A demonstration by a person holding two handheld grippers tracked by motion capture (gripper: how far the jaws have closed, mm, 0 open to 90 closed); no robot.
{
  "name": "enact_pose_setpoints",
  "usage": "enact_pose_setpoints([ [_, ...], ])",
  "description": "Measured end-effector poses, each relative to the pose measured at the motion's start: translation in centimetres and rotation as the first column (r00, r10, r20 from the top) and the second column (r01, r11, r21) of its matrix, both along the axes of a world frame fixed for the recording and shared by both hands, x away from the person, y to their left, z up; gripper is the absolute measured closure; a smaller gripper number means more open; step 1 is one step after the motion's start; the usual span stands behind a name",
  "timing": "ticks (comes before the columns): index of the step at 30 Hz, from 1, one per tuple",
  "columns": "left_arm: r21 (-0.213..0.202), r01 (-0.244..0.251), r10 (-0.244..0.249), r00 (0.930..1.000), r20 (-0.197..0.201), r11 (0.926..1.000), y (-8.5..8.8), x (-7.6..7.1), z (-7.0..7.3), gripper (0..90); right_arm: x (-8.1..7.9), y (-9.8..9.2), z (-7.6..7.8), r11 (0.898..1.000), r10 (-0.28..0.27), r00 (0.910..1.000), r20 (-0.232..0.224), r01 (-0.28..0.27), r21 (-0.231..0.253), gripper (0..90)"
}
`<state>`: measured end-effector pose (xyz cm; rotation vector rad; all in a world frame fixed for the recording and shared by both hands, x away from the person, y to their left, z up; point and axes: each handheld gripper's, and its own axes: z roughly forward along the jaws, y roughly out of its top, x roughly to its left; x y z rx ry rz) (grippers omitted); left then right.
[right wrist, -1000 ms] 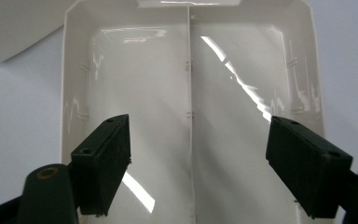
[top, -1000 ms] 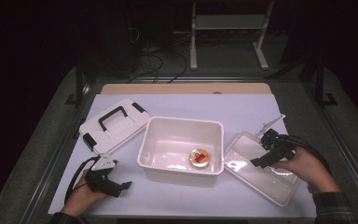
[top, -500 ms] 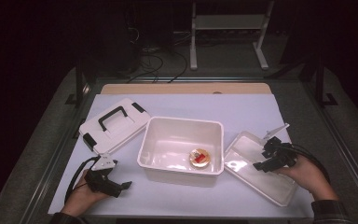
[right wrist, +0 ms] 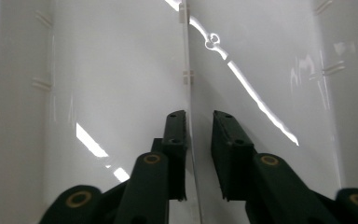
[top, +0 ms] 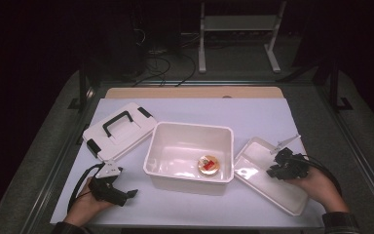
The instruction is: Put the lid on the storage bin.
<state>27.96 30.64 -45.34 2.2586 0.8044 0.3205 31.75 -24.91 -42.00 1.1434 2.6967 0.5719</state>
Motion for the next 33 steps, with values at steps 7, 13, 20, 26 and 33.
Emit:
enact_pose_setpoints([
  [7, 0.000, 0.000, 0.000, 1.0000, 0.000, 1.0000, 0.0, 0.0, 0.0, 0.0, -0.2, 0.2, 0.0, 1.000, 0.031, 0.9995, 0.009, -0.031, -0.002, 87.3],
  [13, 0.000, 0.000, 0.000, 1.0000, 0.000, 1.0000, 0.0, 0.0, 0.0, 0.0, 0.0, 0.2, 0.4, 1.000, 0.029, 0.9996, 0.003, -0.029, 0.002, 88.6],
  [20, 0.000, 0.000, 0.000, 1.0000, 0.000, 1.0000, 0.0, 0.0, 0.0, 0.0, 0.1, -0.2, 1.7, 1.000, 0.030, 0.9993, 0.020, -0.030, 0.002, 88.6],
  [26, 0.000, 0.000, 0.000, 1.0000, 0.000, 1.0000, 0.0, 0.0, 0.0, 0.0, 0.3, -0.8, 3.8, 1.000, 0.029, 0.9988, 0.038, -0.029, 0.011, 88.6],
  [33, 0.000, 0.000, 0.000, 1.0000, 0.000, 1.0000, 0.0, 0.0, 0.0, 0.0, 0.4, -1.4, 5.9, 0.999, 0.025, 0.9978, 0.062, -0.026, 0.026, 88.6],
])
